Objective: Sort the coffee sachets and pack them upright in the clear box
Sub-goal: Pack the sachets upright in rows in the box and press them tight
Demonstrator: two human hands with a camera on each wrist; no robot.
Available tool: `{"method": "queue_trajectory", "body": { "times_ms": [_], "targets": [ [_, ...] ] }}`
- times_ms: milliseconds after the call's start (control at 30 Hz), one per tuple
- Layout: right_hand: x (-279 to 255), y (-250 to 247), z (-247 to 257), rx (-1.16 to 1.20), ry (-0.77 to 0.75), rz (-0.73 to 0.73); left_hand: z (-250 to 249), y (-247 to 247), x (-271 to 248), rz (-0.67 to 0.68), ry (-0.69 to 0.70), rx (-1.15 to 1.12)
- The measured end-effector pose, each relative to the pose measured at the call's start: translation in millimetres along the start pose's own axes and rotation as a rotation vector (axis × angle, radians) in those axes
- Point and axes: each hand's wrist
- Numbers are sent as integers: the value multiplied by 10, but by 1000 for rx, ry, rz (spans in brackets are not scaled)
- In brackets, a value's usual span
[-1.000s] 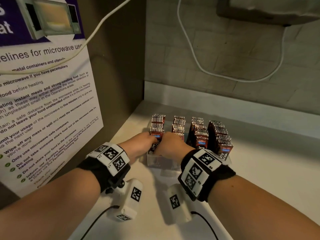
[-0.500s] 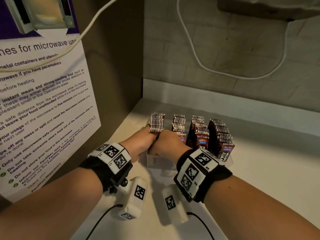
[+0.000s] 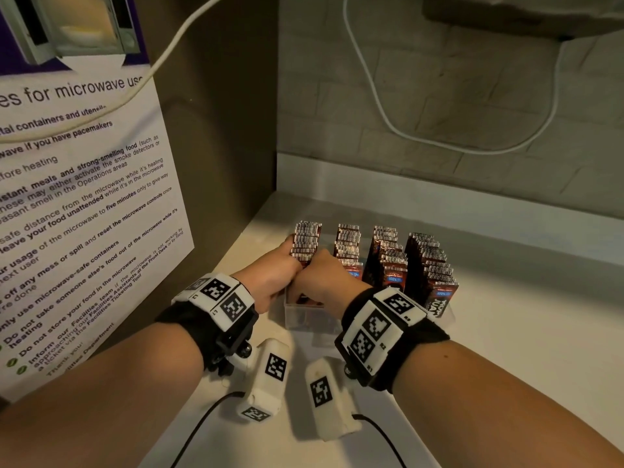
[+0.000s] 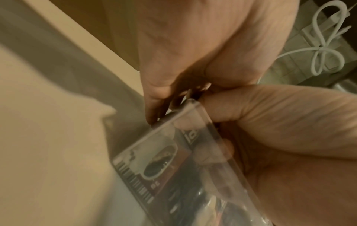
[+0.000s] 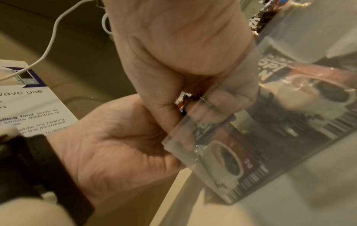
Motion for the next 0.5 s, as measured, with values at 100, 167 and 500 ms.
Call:
{"method": "queue_trajectory", "body": {
  "times_ms": [100,167,500],
  "targets": [
    [111,62,-65,20,-28,-10,-5,-7,-1,0,-10,-1],
    [114,54,-67,10,-32,-5,-6,-5,-4,-10,-14,0],
    [-264,-231,112,-97,-56,-26,-66,-39,-42,-106,-33,63]
  ]
}}
Point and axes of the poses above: each hand's wrist, its own x-axis towards the middle knuckle, its own y-axis out of the palm, z = x × y, and after that the axes turned 2 degrees about -z, right-handed
